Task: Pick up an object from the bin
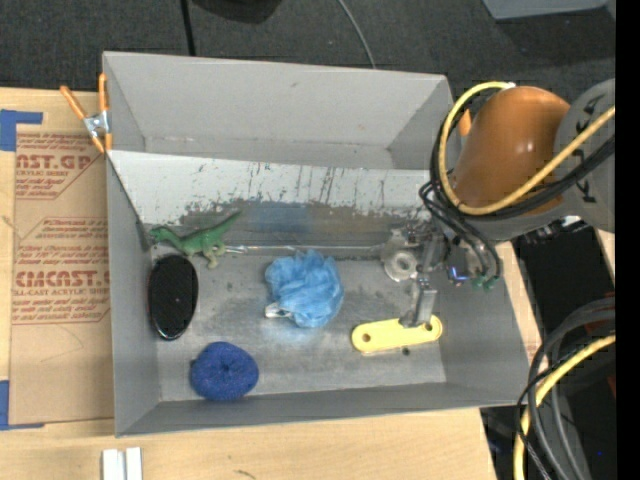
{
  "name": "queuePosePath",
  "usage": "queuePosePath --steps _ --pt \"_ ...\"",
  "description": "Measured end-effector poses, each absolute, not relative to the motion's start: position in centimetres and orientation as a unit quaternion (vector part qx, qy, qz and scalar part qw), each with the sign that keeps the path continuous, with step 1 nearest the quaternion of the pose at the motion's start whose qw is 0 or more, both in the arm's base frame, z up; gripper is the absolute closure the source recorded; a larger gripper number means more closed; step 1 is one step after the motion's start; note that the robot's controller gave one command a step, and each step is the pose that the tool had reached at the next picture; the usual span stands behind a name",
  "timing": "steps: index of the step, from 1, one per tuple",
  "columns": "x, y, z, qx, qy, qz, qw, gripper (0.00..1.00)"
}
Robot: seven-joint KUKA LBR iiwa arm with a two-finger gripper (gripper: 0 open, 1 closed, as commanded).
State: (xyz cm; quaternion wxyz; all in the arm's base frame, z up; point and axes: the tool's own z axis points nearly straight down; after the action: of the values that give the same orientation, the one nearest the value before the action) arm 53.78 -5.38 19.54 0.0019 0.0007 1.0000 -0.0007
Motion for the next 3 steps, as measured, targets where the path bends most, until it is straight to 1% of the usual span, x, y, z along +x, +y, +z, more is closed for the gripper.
queuePosePath --steps 1,2,3 --pt "52.6 -6.5 14.6 -0.01 1.0 0.001 0.002 0.0" --pt "51.3 -9.0 9.6 -0.052 0.999 -0.001 0.003 0.0" --pt "53.2 -9.2 7.1 -0.042 0.999 0.001 0.004 1.0"
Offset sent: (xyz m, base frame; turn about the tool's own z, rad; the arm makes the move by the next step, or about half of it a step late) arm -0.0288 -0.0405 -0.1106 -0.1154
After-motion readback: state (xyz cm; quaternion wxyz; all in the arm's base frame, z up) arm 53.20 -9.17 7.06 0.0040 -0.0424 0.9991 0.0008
